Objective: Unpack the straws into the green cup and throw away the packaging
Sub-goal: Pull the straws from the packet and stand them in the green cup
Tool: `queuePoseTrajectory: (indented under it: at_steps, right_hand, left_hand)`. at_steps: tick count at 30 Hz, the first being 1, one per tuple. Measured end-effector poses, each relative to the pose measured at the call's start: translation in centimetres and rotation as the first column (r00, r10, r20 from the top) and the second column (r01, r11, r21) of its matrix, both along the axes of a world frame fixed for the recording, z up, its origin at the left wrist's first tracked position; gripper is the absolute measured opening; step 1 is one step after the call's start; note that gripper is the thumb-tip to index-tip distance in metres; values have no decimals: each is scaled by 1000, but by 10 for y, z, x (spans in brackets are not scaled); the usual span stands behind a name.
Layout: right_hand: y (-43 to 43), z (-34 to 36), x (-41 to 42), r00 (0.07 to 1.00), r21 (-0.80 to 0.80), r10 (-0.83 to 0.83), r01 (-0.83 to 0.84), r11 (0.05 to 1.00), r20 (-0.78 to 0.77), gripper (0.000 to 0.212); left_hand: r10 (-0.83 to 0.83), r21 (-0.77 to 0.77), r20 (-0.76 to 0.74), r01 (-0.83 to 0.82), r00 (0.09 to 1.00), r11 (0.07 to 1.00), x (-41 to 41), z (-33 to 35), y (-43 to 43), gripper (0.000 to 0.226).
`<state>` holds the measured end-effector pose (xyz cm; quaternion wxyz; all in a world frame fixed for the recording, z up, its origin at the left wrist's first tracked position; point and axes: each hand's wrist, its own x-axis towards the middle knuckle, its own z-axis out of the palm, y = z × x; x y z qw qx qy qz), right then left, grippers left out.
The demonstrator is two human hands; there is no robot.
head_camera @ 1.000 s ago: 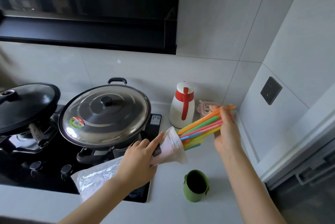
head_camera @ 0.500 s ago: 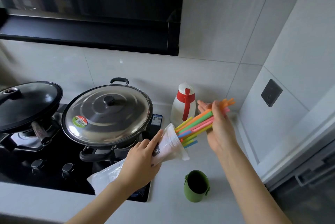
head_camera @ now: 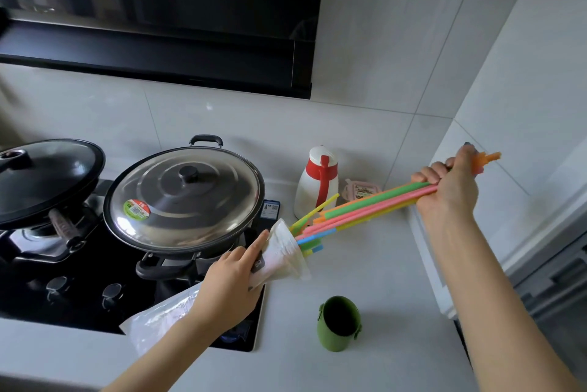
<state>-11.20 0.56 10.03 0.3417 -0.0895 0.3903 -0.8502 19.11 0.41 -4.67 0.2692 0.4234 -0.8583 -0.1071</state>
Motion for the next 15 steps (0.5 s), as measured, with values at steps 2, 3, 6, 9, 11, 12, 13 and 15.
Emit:
queuePoseTrajectory:
  at_steps: [2, 3, 6, 9, 11, 12, 13, 15]
  right_hand:
    - [5, 1, -15, 1000, -6, -17, 17, 1000, 9, 46]
    - [8, 2, -22, 1000, -8, -26, 26, 1000, 15, 46]
    - [19, 4, -38, 998, -17, -59, 60, 998, 32, 46]
    - [29, 5, -49, 994, -33, -105, 106, 994, 25, 47]
    - [35, 4, -55, 991, -32, -133, 133, 991, 16, 47]
    - [38, 3, -57, 989, -24, -146, 146, 989, 7, 47]
    - [41, 2, -60, 987, -12, -159, 159, 987, -7, 47]
    - [47, -2, -65, 982, 8, -183, 184, 983, -41, 47]
  left_hand:
    - [3, -7, 30, -3, 1000, 1000, 4, -1, 1, 86]
    - [6, -5, 45, -6, 999, 1000, 6, -2, 2, 86]
    - [24, 5, 77, -24, 997, 1000, 9, -8, 1, 87]
    - [35, 12, 106, -36, 994, 999, 12, -12, 1, 88]
    - [44, 18, 130, -47, 990, 999, 14, -12, 1, 90]
    - [51, 20, 145, -55, 988, 998, 16, -12, 2, 91]
    - [60, 19, 159, -64, 985, 998, 17, -13, 1, 91]
    - [79, 14, 188, -83, 979, 996, 19, -14, 0, 93]
